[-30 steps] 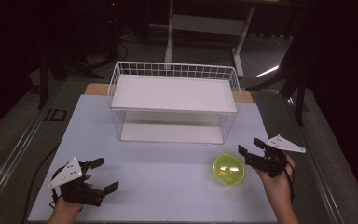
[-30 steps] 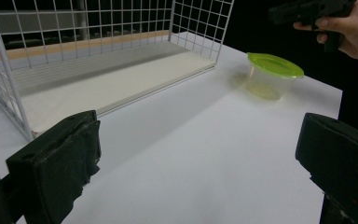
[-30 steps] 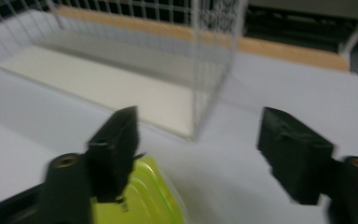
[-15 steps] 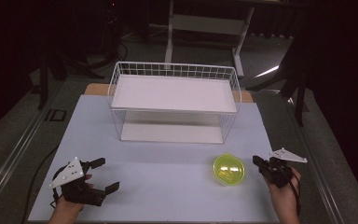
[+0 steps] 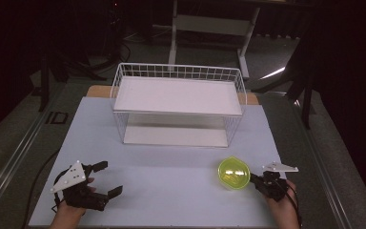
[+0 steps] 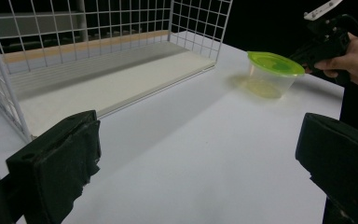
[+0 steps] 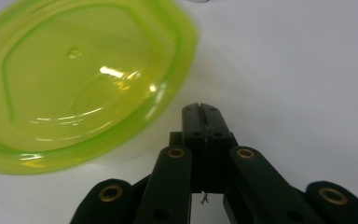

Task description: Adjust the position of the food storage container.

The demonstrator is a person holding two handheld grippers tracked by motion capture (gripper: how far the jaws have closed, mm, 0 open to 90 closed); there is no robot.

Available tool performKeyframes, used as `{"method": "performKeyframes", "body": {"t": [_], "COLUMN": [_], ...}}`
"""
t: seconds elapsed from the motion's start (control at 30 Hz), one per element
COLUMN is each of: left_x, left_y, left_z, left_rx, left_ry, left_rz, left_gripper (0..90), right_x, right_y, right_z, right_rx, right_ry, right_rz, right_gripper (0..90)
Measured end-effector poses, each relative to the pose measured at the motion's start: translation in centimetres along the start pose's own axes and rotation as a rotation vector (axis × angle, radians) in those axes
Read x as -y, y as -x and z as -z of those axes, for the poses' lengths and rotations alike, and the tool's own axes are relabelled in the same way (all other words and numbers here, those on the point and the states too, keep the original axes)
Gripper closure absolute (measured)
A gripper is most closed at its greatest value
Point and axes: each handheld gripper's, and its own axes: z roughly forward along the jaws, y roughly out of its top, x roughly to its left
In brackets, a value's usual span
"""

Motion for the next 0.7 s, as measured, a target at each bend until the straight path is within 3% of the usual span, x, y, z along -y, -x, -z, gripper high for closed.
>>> {"method": "performKeyframes", "body": {"t": [0.4, 0.7], "left_x": [0.0, -0.1], "left_y": [0.0, 0.1], "left_z": [0.0, 0.0], "left_rx": [-0.003, -0.003], "left_ry": [0.000, 0.001], "left_rz": [-0.005, -0.006], "left_gripper": [0.9, 0.9], "right_x": [0.0, -1.0], "right_y": [-1.1, -2.6], "right_z": [-1.2, -2.3], "right_rx": [-0.040, -0.113], "right_ry": [-0.057, -0.076], "right_rz": [0.021, 0.025], "right_gripper": [90.0, 90.0]}}
